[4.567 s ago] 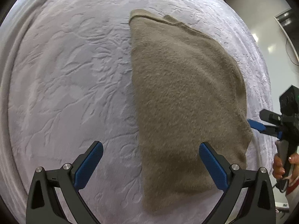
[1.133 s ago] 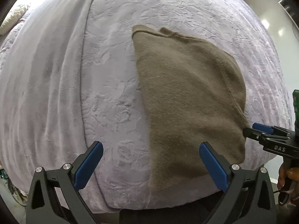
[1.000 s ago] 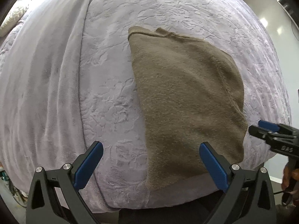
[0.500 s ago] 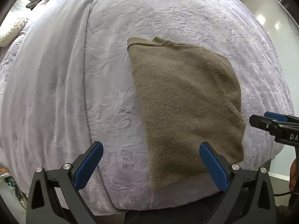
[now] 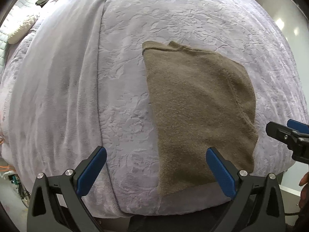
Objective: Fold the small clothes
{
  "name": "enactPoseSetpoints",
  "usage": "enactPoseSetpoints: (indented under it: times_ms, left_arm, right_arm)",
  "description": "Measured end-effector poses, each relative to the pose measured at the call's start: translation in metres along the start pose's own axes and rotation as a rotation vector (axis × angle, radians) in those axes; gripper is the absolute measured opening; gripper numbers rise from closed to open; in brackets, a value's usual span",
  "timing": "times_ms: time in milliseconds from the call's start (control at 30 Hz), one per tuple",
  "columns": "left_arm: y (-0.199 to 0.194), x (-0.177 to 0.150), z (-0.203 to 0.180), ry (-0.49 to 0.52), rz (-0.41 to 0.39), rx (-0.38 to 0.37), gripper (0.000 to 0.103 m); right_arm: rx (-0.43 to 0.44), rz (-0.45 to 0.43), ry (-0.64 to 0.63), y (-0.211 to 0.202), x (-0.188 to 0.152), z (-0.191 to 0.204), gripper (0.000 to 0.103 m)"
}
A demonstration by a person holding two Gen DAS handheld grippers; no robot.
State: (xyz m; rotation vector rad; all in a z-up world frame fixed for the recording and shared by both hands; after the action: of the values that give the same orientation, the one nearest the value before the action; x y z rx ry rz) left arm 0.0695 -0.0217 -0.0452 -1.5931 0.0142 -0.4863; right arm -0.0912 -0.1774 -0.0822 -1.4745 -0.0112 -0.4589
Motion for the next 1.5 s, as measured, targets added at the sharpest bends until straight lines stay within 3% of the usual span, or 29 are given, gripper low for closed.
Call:
enactPoseSetpoints:
  times_ms: [1500]
  left_arm:
    - [0.0078,0.0008,0.006,-0.001,0.032,0.034,0.103]
  right_arm:
    - [-0.02,0.025,-0.005,0.0045,-0.0003,0.0069,0.103]
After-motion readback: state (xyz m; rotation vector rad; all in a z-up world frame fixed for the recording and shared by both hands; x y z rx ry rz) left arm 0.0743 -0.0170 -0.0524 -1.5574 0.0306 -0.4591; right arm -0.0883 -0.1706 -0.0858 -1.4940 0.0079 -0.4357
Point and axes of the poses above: each gripper's, at about its wrist camera, not at the fingertips, and y roughly the way its jaws point, z to its left, x to its top, the point moved 3 cm from there along y, roughly the way its jaws point, and after that the axes turned 10 degrees about -z, right-handed, at the moved point
